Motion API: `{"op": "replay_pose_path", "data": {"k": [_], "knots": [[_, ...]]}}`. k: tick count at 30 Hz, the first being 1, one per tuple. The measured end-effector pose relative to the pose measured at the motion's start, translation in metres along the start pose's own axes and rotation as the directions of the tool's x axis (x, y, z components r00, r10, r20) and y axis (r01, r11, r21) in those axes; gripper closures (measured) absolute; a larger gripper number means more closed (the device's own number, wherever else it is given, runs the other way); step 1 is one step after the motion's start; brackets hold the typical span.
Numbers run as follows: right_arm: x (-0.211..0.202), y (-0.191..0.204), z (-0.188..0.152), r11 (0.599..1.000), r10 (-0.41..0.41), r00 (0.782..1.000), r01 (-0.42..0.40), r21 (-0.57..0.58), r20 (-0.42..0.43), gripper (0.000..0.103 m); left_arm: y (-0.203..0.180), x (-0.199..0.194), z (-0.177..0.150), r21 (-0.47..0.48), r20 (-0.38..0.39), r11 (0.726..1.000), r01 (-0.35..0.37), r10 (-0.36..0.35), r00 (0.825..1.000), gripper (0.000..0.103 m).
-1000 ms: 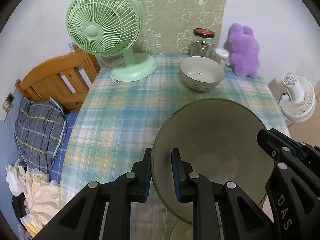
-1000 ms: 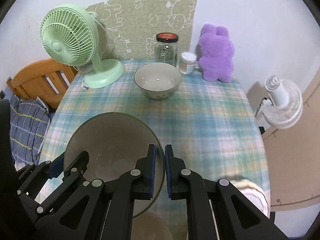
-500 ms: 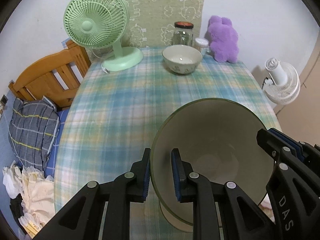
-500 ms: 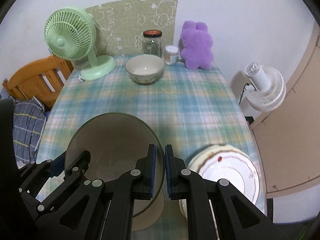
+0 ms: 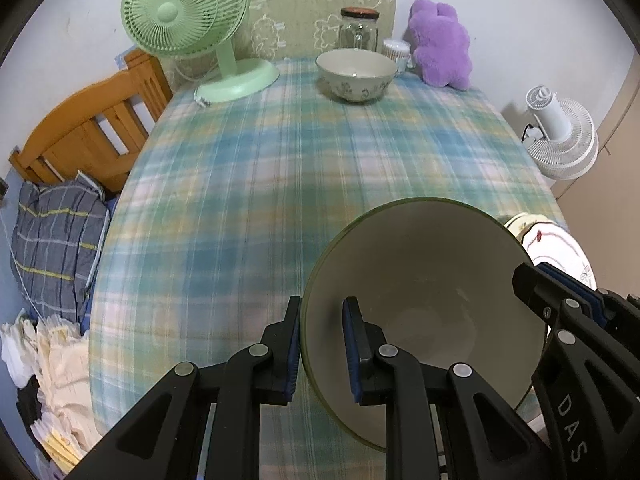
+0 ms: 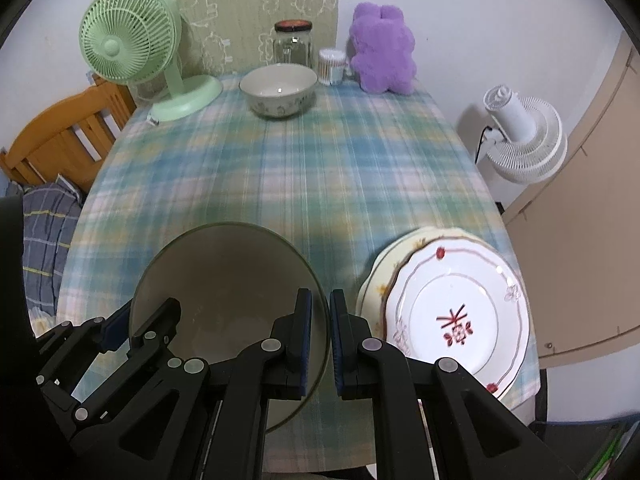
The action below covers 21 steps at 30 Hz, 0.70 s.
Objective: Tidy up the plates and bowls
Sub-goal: 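Carry the second bowl with both tools toward the plate stack, then lower the second bowl beside the plate stack and open both tools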
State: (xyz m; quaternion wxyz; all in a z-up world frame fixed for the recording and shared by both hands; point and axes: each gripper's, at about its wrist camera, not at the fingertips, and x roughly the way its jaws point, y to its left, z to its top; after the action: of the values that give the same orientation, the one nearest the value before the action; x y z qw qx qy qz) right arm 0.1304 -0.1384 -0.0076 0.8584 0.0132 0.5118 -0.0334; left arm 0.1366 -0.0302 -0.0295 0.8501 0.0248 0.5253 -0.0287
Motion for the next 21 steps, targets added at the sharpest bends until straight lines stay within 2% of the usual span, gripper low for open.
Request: {"op": "replay_pose_path", "data": {"k": [11,21], "knots": [[0.019,0.000,-0.013,1.000,0.011,0.999,-0.011,0.013,-0.046,0.091,0.000,0.016,-0.010,0.002,-0.039,1.000,-0.002,0.002,0.999,0.087],[0.032,0.004,-0.012,1.000,0.004,0.998,-0.003,0.015,-0.063,0.091,0.003,0.030,-0.008,-0.001,-0.053,1.000,-0.002,0.002,0.999,0.087]]}}
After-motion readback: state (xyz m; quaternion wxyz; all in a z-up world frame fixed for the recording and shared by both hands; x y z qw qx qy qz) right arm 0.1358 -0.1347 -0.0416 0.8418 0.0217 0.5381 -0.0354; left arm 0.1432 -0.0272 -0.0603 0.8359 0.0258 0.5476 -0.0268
